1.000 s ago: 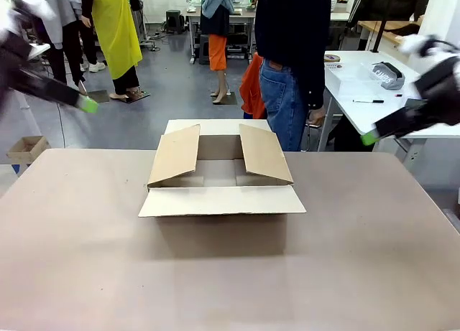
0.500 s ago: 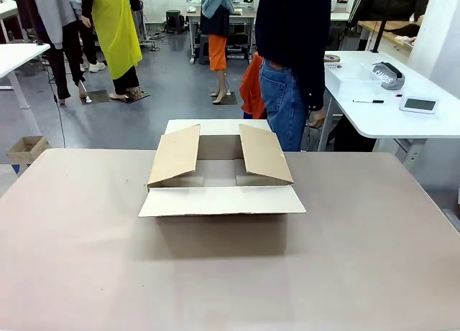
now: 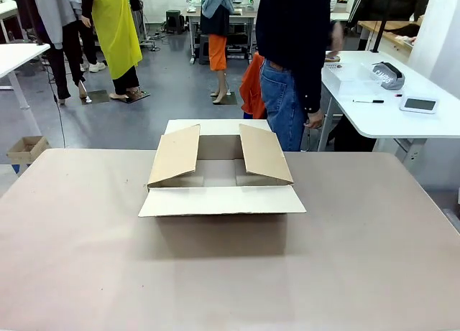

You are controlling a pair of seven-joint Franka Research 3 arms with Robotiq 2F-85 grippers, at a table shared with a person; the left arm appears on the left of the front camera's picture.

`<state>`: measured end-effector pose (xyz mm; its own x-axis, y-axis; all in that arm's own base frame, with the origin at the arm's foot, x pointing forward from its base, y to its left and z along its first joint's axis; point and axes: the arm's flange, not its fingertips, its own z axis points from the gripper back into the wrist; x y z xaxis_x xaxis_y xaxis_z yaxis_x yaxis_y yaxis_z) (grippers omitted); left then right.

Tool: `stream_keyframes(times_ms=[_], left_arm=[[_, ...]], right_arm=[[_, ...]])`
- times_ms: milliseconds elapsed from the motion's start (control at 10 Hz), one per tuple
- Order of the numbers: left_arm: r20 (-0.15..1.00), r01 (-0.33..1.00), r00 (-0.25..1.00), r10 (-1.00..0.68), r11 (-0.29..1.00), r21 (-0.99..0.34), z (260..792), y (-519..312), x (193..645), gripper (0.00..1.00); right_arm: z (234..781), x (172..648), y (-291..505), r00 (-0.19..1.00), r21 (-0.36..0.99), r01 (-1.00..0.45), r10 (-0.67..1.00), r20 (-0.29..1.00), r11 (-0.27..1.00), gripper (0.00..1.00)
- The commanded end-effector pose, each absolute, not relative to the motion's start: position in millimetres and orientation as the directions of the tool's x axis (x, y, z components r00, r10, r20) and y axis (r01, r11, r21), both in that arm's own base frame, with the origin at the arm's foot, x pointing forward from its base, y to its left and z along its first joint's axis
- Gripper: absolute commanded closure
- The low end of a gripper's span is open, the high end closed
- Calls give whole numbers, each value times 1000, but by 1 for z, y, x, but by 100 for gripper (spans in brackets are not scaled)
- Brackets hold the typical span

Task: Pack the gift set into the box.
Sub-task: Place both hands on the side flaps of the Package Box and spread them outward.

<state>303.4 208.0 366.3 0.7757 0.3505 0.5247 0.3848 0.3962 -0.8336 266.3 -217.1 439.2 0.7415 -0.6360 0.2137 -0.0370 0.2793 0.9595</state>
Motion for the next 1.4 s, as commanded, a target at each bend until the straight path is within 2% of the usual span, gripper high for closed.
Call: stream_keyframes(times_ms=[0, 200, 300, 500, 600, 700, 800, 900, 1000, 1100, 1200, 1300], left_arm=[[569, 413, 747, 344, 431, -803, 384, 218, 286, 0], [569, 413, 747, 344, 431, -803, 384, 218, 286, 0], [550, 394, 760, 348, 426, -814, 382, 220, 290, 0], [597, 451, 793, 118, 546, -706, 432, 155, 323, 0], [572, 482, 820, -31, 577, -660, 448, 113, 349, 0], [511, 447, 851, -119, 674, -588, 457, 68, 378, 0], [442, 412, 879, -181, 756, -510, 457, 22, 409, 0], [385, 393, 898, -212, 780, -488, 450, -16, 429, 0], [375, 402, 899, -225, 761, -509, 441, -29, 439, 0], [464, 406, 877, -124, 705, -581, 446, -15, 437, 0], [408, 427, 886, -222, 735, -526, 433, -47, 429, 0], [408, 427, 886, -222, 735, -526, 433, -47, 429, 0]], right_arm=[[455, 257, -218, 740, 952, -47, -630, 236, 303, 0], [446, 263, -217, 748, 958, -28, -630, 208, 284, 0], [466, 271, -195, 762, 904, -36, -574, 301, 427, 0], [516, 301, -99, 785, 740, -149, -377, 492, 655, 0], [523, 322, -37, 769, 630, -237, -253, 587, 740, 0], [515, 342, 28, 777, 536, -328, -100, 622, 778, 0], [495, 354, 97, 771, 462, -451, 72, 633, 763, 0], [477, 354, 144, 750, 459, -554, 178, 636, 694, 0], [458, 345, 174, 719, 396, -594, 243, 651, 700, 0], [449, 345, 168, 749, 353, -556, 269, 606, 753, 0], [491, 325, 174, 769, 433, -541, 215, 602, 720, 0], [491, 325, 174, 769, 433, -541, 215, 602, 720, 0]])
